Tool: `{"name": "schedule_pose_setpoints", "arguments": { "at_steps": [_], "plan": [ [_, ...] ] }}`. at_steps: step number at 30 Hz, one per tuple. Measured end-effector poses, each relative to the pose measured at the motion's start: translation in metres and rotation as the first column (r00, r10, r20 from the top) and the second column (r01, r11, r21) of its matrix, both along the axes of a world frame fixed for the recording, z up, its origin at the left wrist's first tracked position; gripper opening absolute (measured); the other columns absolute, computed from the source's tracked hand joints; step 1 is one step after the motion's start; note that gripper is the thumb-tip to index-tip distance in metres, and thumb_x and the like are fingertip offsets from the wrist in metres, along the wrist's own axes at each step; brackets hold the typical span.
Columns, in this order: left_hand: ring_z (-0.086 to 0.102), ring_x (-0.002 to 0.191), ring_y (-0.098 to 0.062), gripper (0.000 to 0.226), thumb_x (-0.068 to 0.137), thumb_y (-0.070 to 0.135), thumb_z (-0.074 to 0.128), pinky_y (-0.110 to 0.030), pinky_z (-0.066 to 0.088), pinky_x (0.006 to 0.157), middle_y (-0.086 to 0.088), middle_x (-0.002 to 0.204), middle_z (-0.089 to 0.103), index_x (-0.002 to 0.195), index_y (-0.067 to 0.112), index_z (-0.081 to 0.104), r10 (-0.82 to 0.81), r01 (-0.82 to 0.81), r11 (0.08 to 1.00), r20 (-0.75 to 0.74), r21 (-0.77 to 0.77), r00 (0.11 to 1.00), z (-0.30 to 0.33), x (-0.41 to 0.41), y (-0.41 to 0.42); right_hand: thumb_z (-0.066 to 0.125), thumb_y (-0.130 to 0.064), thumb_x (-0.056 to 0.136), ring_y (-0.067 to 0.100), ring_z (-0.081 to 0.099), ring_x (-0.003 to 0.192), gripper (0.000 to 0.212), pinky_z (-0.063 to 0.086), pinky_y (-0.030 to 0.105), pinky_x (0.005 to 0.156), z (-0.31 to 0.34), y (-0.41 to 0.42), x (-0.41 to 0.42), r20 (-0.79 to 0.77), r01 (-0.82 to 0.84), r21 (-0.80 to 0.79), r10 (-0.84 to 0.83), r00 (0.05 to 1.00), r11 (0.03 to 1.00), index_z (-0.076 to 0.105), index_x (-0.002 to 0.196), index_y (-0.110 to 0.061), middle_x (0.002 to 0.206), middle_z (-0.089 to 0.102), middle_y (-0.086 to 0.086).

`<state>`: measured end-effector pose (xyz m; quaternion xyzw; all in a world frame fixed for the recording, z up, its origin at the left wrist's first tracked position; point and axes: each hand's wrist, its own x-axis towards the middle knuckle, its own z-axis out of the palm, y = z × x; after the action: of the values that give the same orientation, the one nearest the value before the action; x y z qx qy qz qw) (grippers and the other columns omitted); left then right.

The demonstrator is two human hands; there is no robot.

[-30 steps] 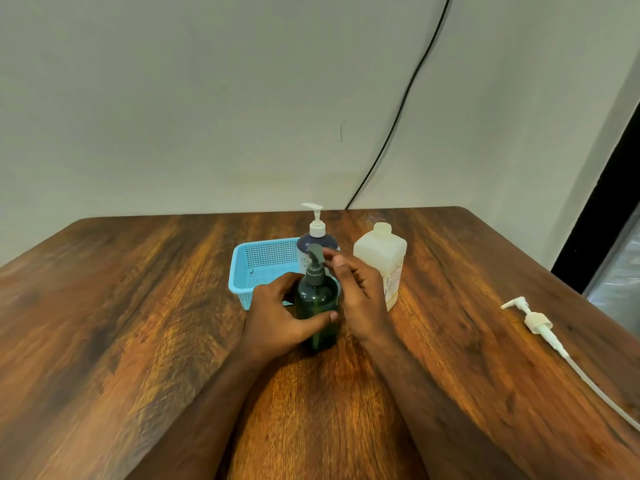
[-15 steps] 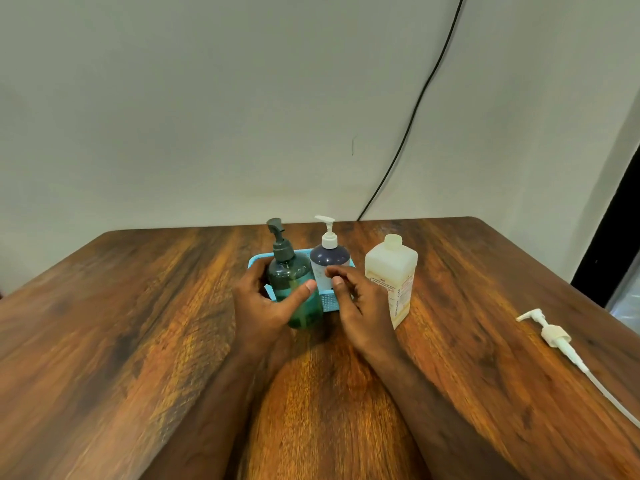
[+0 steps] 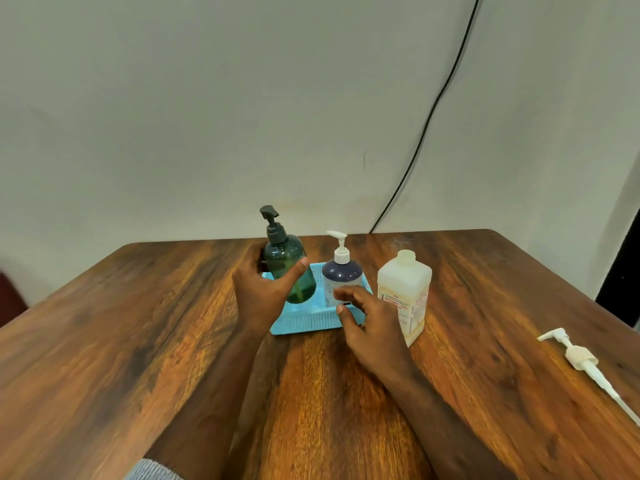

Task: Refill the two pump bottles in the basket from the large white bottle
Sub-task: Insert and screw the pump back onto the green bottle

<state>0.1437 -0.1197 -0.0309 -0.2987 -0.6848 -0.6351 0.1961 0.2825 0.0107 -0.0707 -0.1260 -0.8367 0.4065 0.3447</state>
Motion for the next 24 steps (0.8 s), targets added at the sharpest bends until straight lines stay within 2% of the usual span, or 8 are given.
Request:
{"name": "schedule_pose_setpoints", "arguments": {
  "at_steps": [3, 6, 9, 16, 21, 24],
  "plan": [
    [0.068, 0.089, -0.003, 0.045, 0.069, 0.05, 0.086, -0.03, 0.058, 0.076, 0.014, 0.097, 0.072, 0.103, 0.029, 0.066, 0.033, -0.027, 0.997, 0.074, -0.072, 0.997, -0.003, -0.007, 0.008, 0.064, -0.024, 0.096, 0.009, 0.058, 0.123, 0.03, 0.048, 0.005, 0.083, 0.0, -0.001, 0.0, 0.044, -0.005, 0.011, 0.005, 0.999, 1.0, 0.064, 0.126, -0.025, 0.13, 0.063, -0.006],
    [0.067, 0.093, -0.006, 0.046, 0.07, 0.039, 0.089, -0.022, 0.054, 0.073, 0.013, 0.101, 0.07, 0.108, 0.027, 0.065, 0.018, 0.001, 0.988, 0.118, -0.157, 0.993, -0.01, -0.012, 0.014, 0.064, -0.026, 0.096, 0.009, 0.057, 0.124, 0.031, 0.046, 0.004, 0.084, -0.001, -0.003, 0.0, 0.079, 0.009, 0.043, -0.012, 0.997, 0.999, 0.063, 0.127, -0.029, 0.13, 0.063, -0.006],
    [0.065, 0.097, -0.01, 0.05, 0.069, 0.042, 0.089, -0.023, 0.051, 0.075, 0.014, 0.102, 0.066, 0.108, 0.03, 0.061, 0.021, 0.02, 0.965, 0.154, -0.26, 0.988, -0.016, -0.017, 0.018, 0.064, -0.027, 0.096, 0.009, 0.058, 0.122, 0.031, 0.042, -0.001, 0.08, -0.002, -0.002, 0.0, 0.105, 0.051, 0.079, -0.059, 0.993, 0.996, 0.063, 0.127, -0.03, 0.129, 0.063, -0.007],
    [0.062, 0.093, -0.008, 0.067, 0.061, 0.059, 0.088, -0.034, 0.056, 0.08, 0.016, 0.102, 0.063, 0.115, 0.027, 0.063, 0.125, -0.051, 0.883, 0.129, -0.466, 0.984, -0.028, -0.028, 0.015, 0.062, -0.029, 0.097, 0.013, 0.057, 0.124, 0.034, 0.048, 0.018, 0.097, -0.001, -0.002, 0.001, 0.116, 0.174, 0.122, -0.188, 0.975, 0.977, 0.06, 0.131, -0.028, 0.134, 0.061, -0.004],
    [0.058, 0.084, 0.008, 0.055, 0.067, 0.044, 0.091, -0.018, 0.048, 0.07, 0.027, 0.092, 0.059, 0.109, 0.033, 0.058, 0.057, 0.044, 0.887, 0.203, -0.46, 0.978, -0.028, -0.029, 0.002, 0.06, -0.027, 0.098, 0.014, 0.057, 0.125, 0.036, 0.049, 0.021, 0.098, -0.001, -0.003, -0.001, 0.135, 0.214, 0.165, -0.237, 0.962, 0.963, 0.058, 0.134, -0.024, 0.137, 0.059, -0.002],
    [0.059, 0.094, 0.002, 0.061, 0.069, 0.037, 0.09, -0.019, 0.047, 0.078, 0.019, 0.108, 0.062, 0.12, 0.029, 0.057, 0.016, 0.097, 0.862, 0.219, -0.498, 0.976, -0.029, -0.033, -0.003, 0.06, -0.028, 0.098, 0.014, 0.059, 0.122, 0.035, 0.05, 0.02, 0.096, 0.0, -0.004, -0.001, 0.142, 0.253, 0.166, -0.277, 0.95, 0.953, 0.058, 0.133, -0.023, 0.136, 0.06, -0.002]
  ]
}}
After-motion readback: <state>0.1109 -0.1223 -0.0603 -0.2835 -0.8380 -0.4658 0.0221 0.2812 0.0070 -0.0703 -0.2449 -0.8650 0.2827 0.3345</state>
